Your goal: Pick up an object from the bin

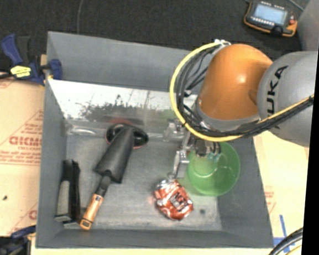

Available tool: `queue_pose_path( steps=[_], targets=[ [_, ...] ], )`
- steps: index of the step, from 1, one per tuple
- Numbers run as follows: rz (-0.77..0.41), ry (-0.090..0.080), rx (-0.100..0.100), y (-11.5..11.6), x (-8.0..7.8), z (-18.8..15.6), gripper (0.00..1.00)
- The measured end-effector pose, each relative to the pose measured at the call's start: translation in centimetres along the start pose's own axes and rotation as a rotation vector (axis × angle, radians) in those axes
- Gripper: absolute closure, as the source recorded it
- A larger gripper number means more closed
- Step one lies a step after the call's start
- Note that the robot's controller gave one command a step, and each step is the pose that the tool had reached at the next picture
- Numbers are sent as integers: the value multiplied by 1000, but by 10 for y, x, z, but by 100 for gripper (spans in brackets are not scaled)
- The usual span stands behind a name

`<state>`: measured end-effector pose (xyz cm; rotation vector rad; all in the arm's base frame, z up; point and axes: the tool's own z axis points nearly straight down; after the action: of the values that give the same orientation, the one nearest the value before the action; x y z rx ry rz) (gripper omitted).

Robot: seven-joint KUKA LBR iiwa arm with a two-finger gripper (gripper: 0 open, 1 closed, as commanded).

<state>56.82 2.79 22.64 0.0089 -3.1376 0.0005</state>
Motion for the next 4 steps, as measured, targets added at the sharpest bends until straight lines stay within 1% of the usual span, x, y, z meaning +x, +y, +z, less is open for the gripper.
queue_pose_path(
  steps=[1,2,3,4],
  targets=[
    [1,-8,-1,0,-2,-4,0],
    [-40,-13,1,-51,56,147,0],
    [-69,-23,0,-52,50,75,0],
    [-44,-2,0,-55,61,158,0]
  ],
)
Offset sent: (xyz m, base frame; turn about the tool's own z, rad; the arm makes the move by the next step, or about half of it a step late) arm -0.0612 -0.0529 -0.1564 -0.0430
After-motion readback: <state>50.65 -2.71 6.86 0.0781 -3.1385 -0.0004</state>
